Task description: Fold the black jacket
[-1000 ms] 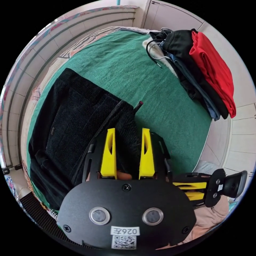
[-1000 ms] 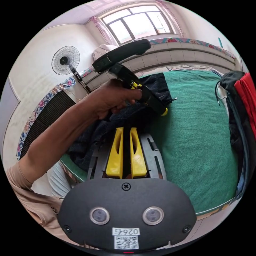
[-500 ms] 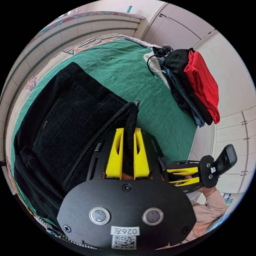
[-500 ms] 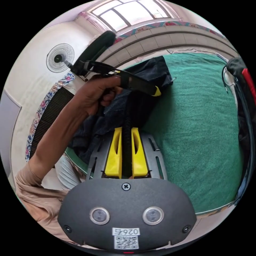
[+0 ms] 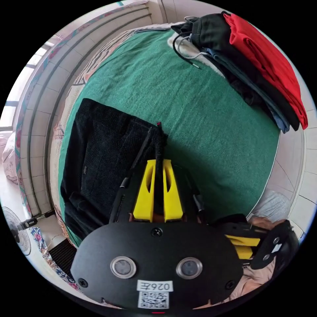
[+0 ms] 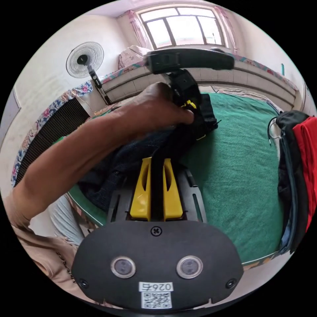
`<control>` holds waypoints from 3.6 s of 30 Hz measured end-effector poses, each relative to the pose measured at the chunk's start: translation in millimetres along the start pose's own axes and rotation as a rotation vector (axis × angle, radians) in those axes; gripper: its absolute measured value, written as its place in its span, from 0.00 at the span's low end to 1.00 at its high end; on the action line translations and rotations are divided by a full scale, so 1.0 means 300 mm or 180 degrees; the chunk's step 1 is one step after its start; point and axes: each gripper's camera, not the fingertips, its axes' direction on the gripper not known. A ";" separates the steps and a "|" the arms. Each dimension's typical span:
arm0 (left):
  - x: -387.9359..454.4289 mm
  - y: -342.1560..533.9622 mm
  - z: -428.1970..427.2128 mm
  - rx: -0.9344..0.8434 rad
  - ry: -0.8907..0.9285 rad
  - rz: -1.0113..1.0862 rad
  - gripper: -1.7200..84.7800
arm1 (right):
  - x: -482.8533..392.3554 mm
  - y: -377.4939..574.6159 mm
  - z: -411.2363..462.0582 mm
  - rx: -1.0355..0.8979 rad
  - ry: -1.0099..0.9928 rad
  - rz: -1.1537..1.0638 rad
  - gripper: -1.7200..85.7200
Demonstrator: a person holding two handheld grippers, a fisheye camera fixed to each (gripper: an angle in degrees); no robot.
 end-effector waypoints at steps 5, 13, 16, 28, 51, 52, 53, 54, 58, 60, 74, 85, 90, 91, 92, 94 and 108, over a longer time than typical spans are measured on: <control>-0.309 0.334 -0.024 0.0903 0.1154 -0.0526 0.04 | 0.115 0.026 -0.030 0.0430 -0.0704 0.0200 0.03; -0.733 1.157 0.020 0.2297 0.2037 -0.1039 0.04 | -0.106 -0.095 -0.037 0.0755 -0.1256 -0.0537 0.02; -0.851 1.503 0.076 0.2603 0.1989 -0.1251 0.04 | -0.269 -0.184 0.053 0.0646 -0.1509 -0.0739 0.01; -1.170 2.684 1.035 0.2969 0.2631 -0.2977 0.05 | -0.960 -0.348 0.986 -0.0857 -0.1808 -0.0912 0.01; -0.718 2.604 1.007 0.2644 0.1584 -0.1640 0.01 | -1.265 -0.166 1.224 -0.0658 -0.0947 -0.1869 0.09; -0.694 2.535 1.063 0.2327 0.1669 -0.1434 0.01 | -1.225 -0.163 1.204 -0.0591 -0.0958 -0.1744 0.09; -0.667 2.472 1.133 0.1881 0.1661 -0.1255 0.01 | -1.130 -0.154 1.168 -0.0445 -0.0882 -0.1450 0.08; -0.654 2.445 1.174 0.1584 0.1589 -0.1195 0.01 | -1.019 -0.138 1.137 -0.0295 -0.0729 -0.1139 0.08; -0.718 2.526 1.267 0.1537 0.2124 -0.1549 0.01 | -0.672 -0.056 1.086 -0.0044 -0.0271 -0.0121 0.08; -0.725 2.617 1.212 0.1910 0.1981 -0.1749 0.01 | -0.490 0.013 1.082 0.0026 -0.0516 0.0427 0.09; -0.517 2.471 1.328 0.1570 0.2390 -0.1332 0.01 | -0.474 0.060 1.362 -0.0675 -0.1123 0.0262 0.06; -0.462 2.427 1.265 0.2467 0.1917 -0.1898 0.01 | -0.866 -0.213 1.346 0.0415 -0.0123 -0.0646 0.01; -0.408 2.314 1.309 0.2140 0.1747 -0.1928 0.01 | -1.127 -0.451 1.719 0.0194 0.0060 -0.0988 0.01; -0.401 2.295 1.342 0.1844 0.1601 -0.2024 0.01 | -1.153 -0.468 1.776 0.0126 0.0114 -0.1033 0.01; -0.391 2.272 1.383 0.1498 0.1439 -0.2049 0.01 | -1.199 -0.492 1.914 -0.0111 0.0288 -0.1143 0.01; -0.373 2.251 1.428 0.1391 0.1499 -0.1898 0.01 | -1.238 -0.497 2.189 -0.0893 0.0689 -0.1270 0.01; -0.024 2.825 0.999 0.4607 0.0633 -0.1307 0.01 | -1.357 0.164 1.270 0.2070 0.0040 -0.1215 0.01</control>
